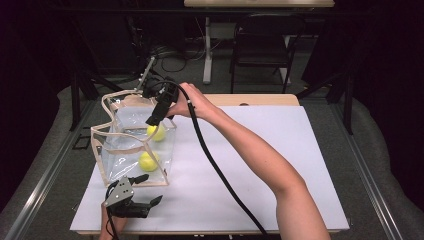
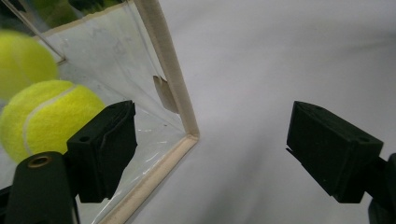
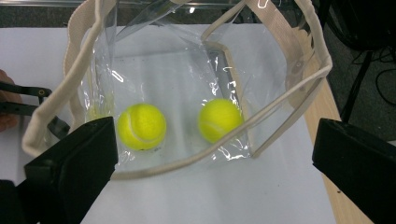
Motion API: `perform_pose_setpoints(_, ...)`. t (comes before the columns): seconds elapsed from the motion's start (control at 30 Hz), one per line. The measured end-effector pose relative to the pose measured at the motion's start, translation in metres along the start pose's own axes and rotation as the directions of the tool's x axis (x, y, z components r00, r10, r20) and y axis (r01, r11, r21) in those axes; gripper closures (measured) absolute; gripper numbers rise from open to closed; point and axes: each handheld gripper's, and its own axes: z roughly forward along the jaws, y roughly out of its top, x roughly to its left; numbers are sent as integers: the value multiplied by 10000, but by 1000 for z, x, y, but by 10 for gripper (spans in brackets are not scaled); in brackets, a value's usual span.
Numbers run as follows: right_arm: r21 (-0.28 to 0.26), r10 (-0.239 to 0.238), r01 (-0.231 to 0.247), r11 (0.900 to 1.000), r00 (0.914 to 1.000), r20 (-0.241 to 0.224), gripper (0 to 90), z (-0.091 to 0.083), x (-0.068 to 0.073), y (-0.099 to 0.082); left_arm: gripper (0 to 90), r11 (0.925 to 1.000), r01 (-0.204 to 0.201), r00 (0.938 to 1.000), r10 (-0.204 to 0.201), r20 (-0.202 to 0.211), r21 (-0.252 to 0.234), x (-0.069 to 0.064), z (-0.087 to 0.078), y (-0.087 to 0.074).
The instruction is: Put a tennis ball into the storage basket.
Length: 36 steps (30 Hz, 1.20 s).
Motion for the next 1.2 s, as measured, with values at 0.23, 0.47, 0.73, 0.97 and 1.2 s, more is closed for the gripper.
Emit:
perform_pose_setpoints(0.23,-47,132,-131,9999,9999,67,0,-5,-3,-18,158,9999,-67,10000,66,59,99,0,1,0)
perform_pose_setpoints(0.47,-63,468,-467,9989,9988,127,0,-10,-10,-37,158,9999,-62,10000,62,4,79,0,2,1)
perform_pose_setpoints(0.73,126,663,-667,9977,9973,320,0,-15,-11,-58,158,9999,-146,9998,146,134,50,0,2,2)
perform_pose_setpoints(0.97,260,782,-791,9965,9963,357,0,-13,-7,-75,158,9999,-146,9999,146,82,-34,-1,1,1)
perform_pose_setpoints(1.2,317,855,-867,9957,9956,379,0,-13,-1,-90,158,9998,-176,9998,176,76,-69,-1,0,1)
